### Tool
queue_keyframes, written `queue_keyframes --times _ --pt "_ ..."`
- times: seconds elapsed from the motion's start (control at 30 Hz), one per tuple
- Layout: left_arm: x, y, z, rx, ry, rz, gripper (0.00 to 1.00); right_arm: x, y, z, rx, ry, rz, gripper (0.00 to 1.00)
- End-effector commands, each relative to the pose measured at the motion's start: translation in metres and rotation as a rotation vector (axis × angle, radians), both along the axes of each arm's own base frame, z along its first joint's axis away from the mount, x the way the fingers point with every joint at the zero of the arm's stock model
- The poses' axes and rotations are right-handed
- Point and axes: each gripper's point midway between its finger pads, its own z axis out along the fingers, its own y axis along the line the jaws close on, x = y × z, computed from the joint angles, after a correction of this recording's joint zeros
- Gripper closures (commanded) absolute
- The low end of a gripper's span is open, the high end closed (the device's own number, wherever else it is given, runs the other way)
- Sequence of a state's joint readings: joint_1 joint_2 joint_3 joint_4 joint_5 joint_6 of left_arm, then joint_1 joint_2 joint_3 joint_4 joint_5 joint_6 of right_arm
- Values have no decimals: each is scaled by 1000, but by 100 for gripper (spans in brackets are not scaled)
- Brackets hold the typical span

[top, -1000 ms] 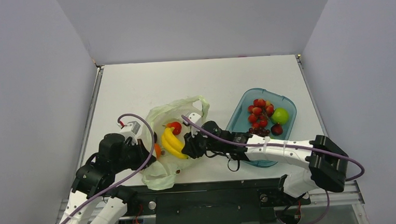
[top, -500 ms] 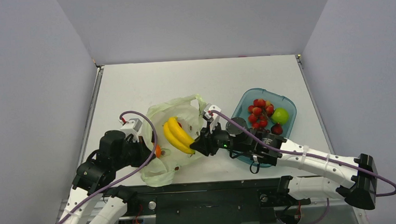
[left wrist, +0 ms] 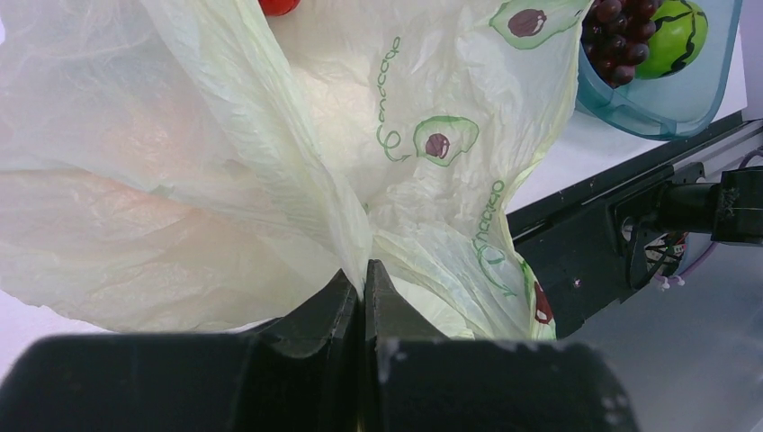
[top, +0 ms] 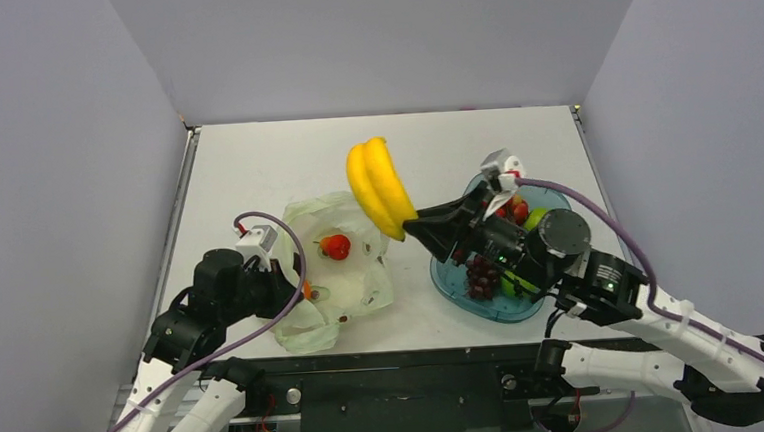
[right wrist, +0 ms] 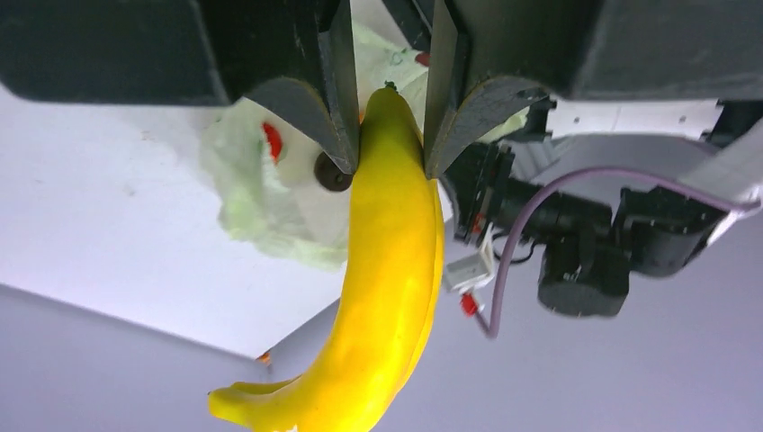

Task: Take the fake fruits out of the plastic bag
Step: Place the fake fruit in the bin.

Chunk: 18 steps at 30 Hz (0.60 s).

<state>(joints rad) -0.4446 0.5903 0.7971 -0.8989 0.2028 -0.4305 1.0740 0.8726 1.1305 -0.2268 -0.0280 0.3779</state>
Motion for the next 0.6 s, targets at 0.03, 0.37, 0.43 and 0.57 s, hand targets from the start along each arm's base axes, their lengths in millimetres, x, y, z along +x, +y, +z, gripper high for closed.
queue_keyframes --times 0.03,0.37,0.43,0.57 --pt "8 -5 14 -30 -81 -14 100 40 -82 32 58 -45 -419 100" --pt "11 -1 13 -21 -87 13 100 75 -210 -35 -152 31 -1084 100" --pt "11 -2 14 -24 -93 10 100 83 -217 -65 -243 70 -1131 100" --pt "9 -3 16 -32 -99 -4 100 101 -207 -135 -359 229 -1090 100"
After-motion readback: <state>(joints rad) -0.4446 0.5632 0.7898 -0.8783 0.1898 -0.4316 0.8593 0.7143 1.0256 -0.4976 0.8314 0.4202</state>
